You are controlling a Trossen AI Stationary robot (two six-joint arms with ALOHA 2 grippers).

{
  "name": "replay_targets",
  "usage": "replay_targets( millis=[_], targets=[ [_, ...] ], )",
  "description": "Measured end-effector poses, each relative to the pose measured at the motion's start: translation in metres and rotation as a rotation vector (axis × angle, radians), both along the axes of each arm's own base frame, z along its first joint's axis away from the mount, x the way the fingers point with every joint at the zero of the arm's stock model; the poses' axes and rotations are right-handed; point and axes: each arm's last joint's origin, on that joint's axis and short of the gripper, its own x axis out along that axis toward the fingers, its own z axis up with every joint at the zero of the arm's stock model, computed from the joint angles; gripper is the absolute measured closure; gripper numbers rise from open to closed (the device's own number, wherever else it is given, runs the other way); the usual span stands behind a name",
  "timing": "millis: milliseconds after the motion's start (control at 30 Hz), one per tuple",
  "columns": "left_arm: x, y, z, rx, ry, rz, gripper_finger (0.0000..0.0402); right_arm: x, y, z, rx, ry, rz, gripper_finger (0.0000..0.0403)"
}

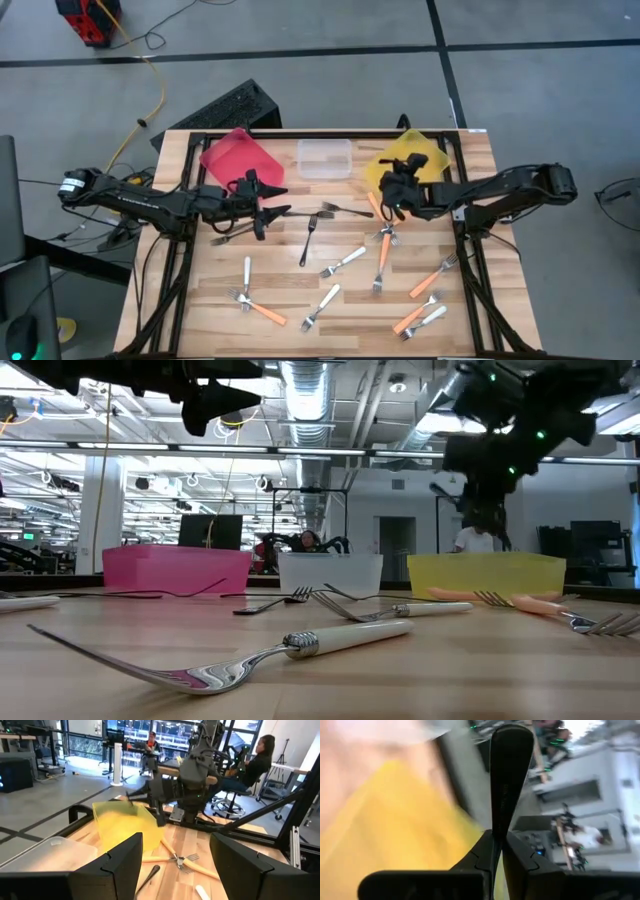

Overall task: Sort silverware by color (type)
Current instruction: Put the black fork into the yellow bin

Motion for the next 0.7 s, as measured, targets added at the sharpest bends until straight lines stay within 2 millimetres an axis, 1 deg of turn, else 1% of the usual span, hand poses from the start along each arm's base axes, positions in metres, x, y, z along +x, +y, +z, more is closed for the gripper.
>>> replay_targets(
  millis=[133, 233, 300, 467, 700],
  targets=[
    [0.0, 0.0, 0.0, -0.016, -0.003, 0.001, 0.0184, -0.003, 0.002, -0.011, 0.091, 0.015, 0.067, 0.0355],
    [0.0, 0.0, 0.0, -0.016, -0.003, 0.0, 0.0184, -0.005, 0.002, -0.012, 0.102, 0.055, 0.08, 0.0354],
    [0.0, 0.0, 0.0, -0.015, -0.003, 0.0, 0.0184, -0.006, 0.0, -0.013, 0.11, 0.113, 0.095, 0.0354],
    [0.0, 0.0, 0.0, -0.014, -0.003, -0.001, 0.0185, -0.014, -0.008, -0.02, 0.187, 0.267, 0.13, 0.0354],
    [0.0, 0.0, 0.0, -0.011, -0.002, -0.001, 0.0185, -0.021, -0.02, -0.025, 0.319, 0.307, 0.143, 0.0353]
  ],
)
